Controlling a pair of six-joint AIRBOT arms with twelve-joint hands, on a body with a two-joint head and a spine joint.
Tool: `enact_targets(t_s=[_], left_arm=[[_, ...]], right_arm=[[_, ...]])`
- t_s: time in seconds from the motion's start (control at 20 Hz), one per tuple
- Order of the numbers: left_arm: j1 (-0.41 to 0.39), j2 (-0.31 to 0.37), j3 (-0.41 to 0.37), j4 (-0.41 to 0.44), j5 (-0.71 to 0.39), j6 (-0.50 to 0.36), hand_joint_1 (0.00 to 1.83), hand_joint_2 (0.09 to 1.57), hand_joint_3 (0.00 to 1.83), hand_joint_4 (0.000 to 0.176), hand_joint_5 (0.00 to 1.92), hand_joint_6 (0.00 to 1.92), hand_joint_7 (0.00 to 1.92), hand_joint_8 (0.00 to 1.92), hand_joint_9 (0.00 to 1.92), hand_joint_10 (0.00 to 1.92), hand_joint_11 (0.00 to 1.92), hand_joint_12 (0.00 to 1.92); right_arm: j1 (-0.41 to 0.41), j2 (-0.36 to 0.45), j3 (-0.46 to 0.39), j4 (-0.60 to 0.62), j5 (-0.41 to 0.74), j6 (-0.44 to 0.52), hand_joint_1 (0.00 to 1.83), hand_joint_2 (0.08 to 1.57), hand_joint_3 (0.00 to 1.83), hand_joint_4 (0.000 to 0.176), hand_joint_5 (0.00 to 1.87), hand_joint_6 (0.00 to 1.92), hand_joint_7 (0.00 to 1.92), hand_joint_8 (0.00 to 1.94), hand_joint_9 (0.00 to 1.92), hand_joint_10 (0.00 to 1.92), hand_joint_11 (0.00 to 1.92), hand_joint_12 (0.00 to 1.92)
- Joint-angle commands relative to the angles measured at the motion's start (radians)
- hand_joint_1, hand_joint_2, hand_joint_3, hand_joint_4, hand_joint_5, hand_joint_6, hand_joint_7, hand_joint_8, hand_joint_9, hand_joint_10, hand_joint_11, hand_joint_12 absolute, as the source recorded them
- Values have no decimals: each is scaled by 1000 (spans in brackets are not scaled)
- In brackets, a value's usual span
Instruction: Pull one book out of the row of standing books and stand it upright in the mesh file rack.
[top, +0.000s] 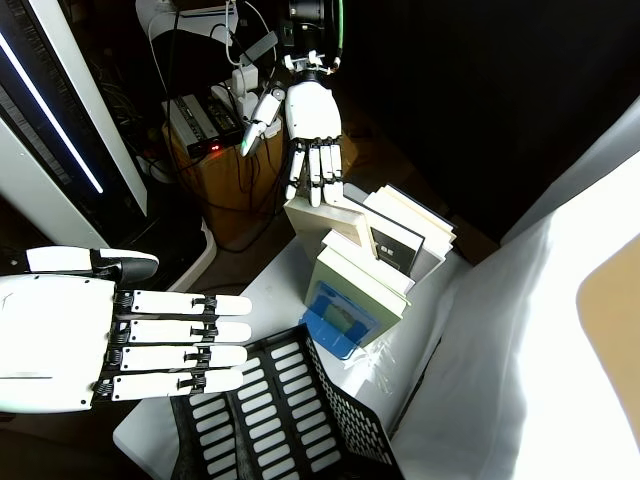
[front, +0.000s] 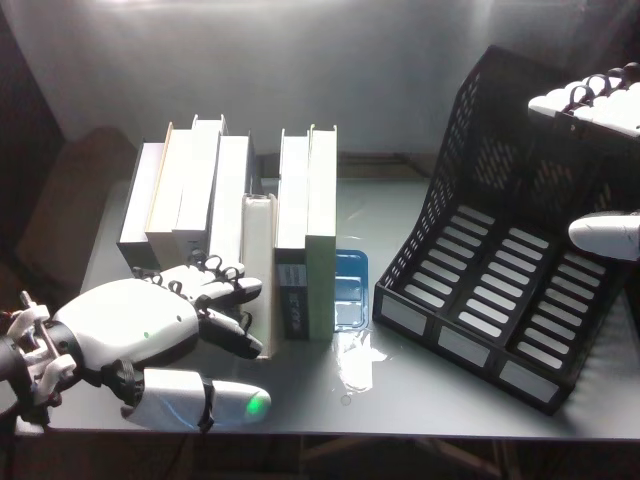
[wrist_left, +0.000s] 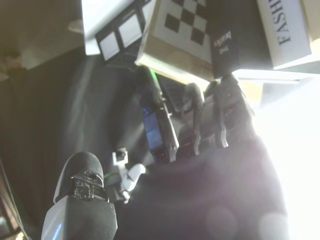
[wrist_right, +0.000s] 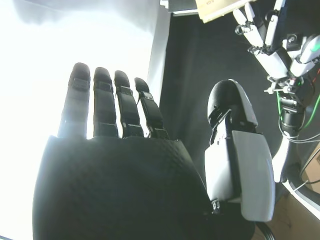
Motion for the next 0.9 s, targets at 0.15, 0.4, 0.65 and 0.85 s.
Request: enact_targets(t_s=[0.15, 0.4, 0.65, 0.85], left_arm=[[-1, -6, -4, 6, -45, -17, 0, 1115, 9, 0, 579, 0, 49, 1, 0, 0, 0, 0], [-8, 12, -8, -9, -90, -19, 0, 1145, 19, 0, 505, 0, 29, 2, 0, 0, 0, 0], [-14, 26, -17, -19, -127, -16, 0, 1169, 23, 0, 431, 0, 0, 0, 0, 0, 0, 0], [-41, 36, -26, 10, -138, -23, 0, 1186, 25, 0, 397, 0, 0, 0, 0, 0, 0, 0]], right_arm=[[4, 5, 7, 24, 112, 8, 282, 1253, 2, 0, 0, 0, 0, 0, 0, 0, 0, 0], [4, 4, 7, 25, 112, 8, 289, 1250, 0, 0, 0, 0, 0, 0, 0, 0, 0, 0], [3, 4, 7, 26, 112, 8, 289, 1252, 1, 0, 0, 0, 0, 0, 0, 0, 0, 0], [3, 3, 8, 26, 112, 9, 270, 1253, 1, 0, 0, 0, 0, 0, 0, 0, 0, 0]])
